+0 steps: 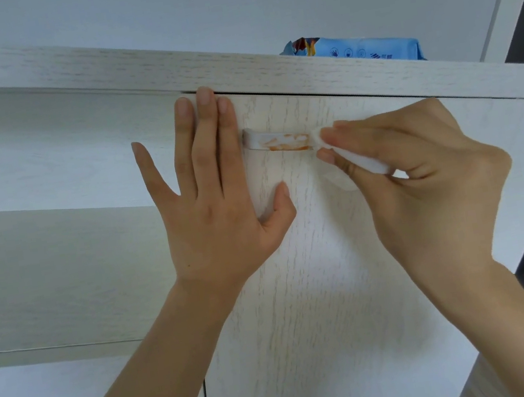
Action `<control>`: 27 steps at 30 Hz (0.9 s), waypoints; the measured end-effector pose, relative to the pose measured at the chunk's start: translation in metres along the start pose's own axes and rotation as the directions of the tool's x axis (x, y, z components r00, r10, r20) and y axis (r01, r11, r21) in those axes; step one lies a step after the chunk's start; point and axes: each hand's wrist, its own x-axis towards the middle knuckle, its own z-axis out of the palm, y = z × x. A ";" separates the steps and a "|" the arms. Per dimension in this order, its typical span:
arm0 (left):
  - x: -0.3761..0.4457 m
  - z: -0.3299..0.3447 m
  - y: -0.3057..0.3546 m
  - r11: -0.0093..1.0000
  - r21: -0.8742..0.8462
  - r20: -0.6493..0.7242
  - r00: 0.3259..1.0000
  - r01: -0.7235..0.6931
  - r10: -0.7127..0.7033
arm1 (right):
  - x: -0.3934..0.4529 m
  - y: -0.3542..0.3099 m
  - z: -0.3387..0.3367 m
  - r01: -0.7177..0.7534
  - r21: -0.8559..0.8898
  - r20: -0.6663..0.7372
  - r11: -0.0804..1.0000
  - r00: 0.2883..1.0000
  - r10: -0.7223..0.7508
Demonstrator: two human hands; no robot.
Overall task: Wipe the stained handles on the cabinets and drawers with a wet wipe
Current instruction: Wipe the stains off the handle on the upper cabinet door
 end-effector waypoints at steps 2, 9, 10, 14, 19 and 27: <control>0.000 -0.001 0.001 1.000 -0.006 -0.001 1.000 0.003 -0.003 | 0.001 0.000 0.000 0.010 0.003 0.024 1.000 1.000 -0.010; 0.001 -0.006 -0.022 0.991 -0.043 -0.018 0.992 -0.127 0.126 | 0.002 0.000 -0.002 0.029 -0.019 0.038 0.999 0.999 -0.028; 0.001 -0.005 -0.023 0.990 -0.054 -0.019 0.991 -0.131 0.130 | 0.003 -0.002 0.002 0.040 -0.014 0.037 0.999 0.999 -0.039; 0.000 -0.004 -0.020 0.990 -0.056 -0.018 0.992 -0.130 0.129 | 0.005 -0.005 0.005 0.056 -0.006 0.060 0.998 0.997 -0.056; 0.000 -0.002 -0.021 0.990 -0.069 -0.024 0.992 -0.126 0.124 | 0.006 -0.012 0.013 0.029 0.007 0.040 1.000 0.999 -0.030; -0.001 -0.003 -0.021 0.989 -0.096 -0.029 0.993 -0.116 0.114 | 0.005 -0.009 0.001 -0.017 0.027 0.046 0.999 0.999 0.016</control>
